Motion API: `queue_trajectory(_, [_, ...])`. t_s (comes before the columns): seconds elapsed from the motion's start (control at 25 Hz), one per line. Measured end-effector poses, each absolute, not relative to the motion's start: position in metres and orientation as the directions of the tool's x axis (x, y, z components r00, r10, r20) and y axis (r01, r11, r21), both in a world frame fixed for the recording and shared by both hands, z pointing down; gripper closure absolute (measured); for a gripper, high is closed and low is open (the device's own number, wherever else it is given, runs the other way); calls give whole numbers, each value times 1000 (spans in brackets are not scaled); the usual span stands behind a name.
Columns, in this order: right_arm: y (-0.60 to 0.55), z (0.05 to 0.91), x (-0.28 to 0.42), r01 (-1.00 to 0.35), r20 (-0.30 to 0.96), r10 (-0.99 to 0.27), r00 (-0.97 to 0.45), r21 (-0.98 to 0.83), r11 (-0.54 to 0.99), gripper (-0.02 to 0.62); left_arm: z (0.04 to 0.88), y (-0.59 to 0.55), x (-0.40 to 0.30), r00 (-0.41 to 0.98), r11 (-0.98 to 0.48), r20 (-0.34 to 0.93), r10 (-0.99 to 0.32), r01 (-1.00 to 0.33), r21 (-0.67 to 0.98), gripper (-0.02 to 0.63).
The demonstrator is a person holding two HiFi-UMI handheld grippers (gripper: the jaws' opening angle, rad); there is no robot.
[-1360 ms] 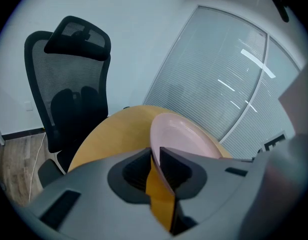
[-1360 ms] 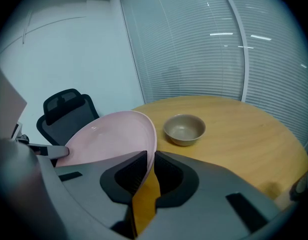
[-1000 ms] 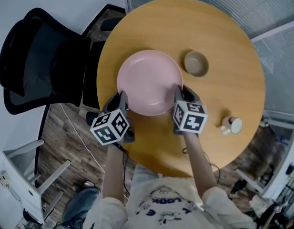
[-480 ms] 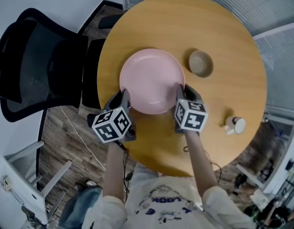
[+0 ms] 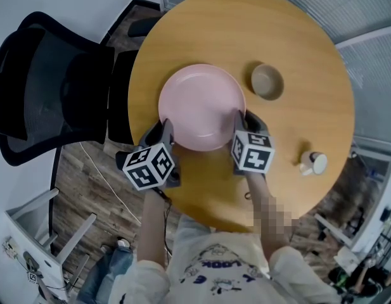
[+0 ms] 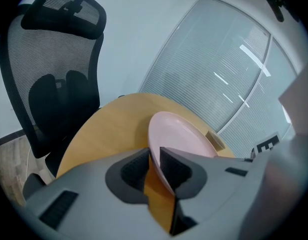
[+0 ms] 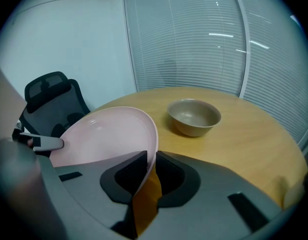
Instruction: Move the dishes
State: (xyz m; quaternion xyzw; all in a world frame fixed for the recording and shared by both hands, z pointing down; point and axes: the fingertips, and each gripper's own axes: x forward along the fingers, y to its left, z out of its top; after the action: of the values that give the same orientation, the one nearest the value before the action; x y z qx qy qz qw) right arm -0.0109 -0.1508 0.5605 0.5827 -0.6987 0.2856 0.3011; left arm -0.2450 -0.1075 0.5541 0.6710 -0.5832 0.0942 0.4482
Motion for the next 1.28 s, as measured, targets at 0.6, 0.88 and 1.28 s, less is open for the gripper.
queue_trajectory(0.6, [-170,500,38,-995,680,-726,-100,-81,61,477,488,-126,-268,235,67,560,-794,-882,466,551])
queue_trajectory(0.88, [-207,474,87,-994,651,-759,-23,-99,-55,477,469,-146,-239,295,-11,533,-793,-881,472,551])
queue_trajectory(1.28, [-235,510,118,-989,711,-702,29,-82,-124,476,482,-160,-214,344,-56,559,-754,-882,467,551])
